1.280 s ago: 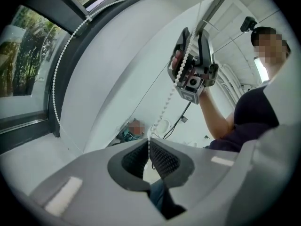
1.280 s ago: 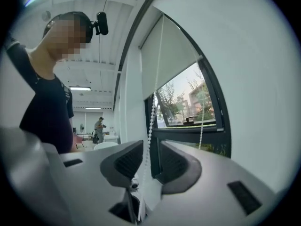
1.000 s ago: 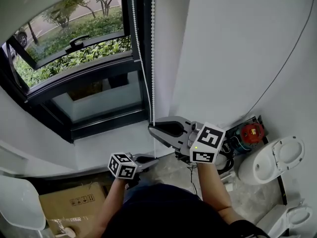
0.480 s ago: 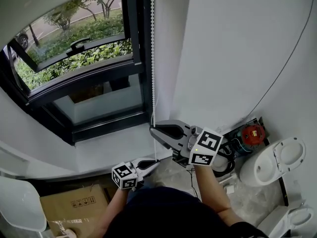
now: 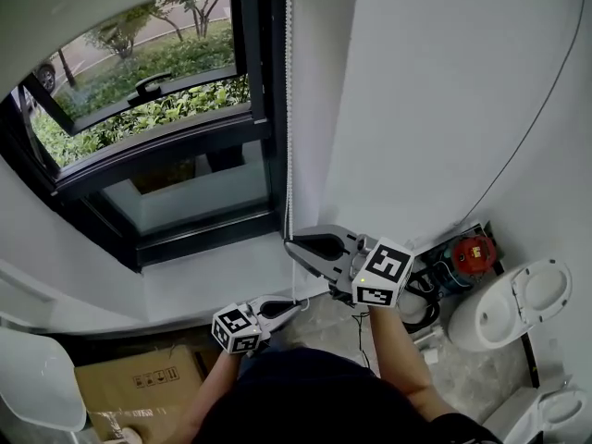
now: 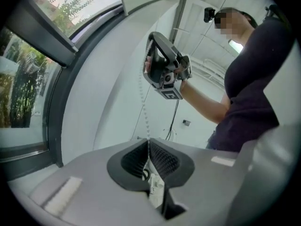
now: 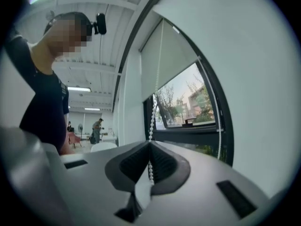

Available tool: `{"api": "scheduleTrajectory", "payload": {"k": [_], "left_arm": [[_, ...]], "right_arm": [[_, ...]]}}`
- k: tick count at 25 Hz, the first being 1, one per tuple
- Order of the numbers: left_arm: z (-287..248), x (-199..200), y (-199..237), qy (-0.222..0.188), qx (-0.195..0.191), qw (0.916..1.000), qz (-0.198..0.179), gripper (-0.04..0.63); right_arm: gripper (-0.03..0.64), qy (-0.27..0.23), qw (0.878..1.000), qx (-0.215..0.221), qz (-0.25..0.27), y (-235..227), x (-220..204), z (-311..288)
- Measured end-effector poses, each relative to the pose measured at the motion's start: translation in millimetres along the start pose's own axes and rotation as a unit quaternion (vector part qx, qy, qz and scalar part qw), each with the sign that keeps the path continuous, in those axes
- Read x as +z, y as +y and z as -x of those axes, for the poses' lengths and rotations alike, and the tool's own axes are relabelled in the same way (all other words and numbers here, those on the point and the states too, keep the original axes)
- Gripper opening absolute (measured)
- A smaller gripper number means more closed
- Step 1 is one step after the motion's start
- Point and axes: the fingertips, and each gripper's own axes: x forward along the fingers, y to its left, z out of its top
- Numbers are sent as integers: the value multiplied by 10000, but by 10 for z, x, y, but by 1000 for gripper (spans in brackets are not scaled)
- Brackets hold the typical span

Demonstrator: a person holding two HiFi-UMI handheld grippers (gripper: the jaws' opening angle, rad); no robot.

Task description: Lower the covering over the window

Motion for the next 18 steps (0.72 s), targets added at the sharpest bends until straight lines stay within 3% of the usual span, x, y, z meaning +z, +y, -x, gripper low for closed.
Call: {"api": "scheduleTrajectory", "payload": {"k": [2,5,7,11,14,18], "left_arm": [[-21,-117,-30,303,-10,9995,-86,20],[-19,-196,-56,417,-75,9991,37,20],[-1,-173,-45,326,-109,9993,156,20],[68,-63,4,13,-46,9995,322,20],[114,28,20,-145,-14,9994,318,20],[215,227,59,-463,100,9986,238,23]], "right_arm": [[14,346,9994,28,-52,15,-243,-19],[14,65,9988,150,-465,52,-309,-6],[14,29,9985,189,-505,50,-316,0],[14,713,9965,117,-419,32,-721,-3],[14,500,9960,95,-729,53,-823,40],[14,484,9964,122,-686,49,-817,31]]}}
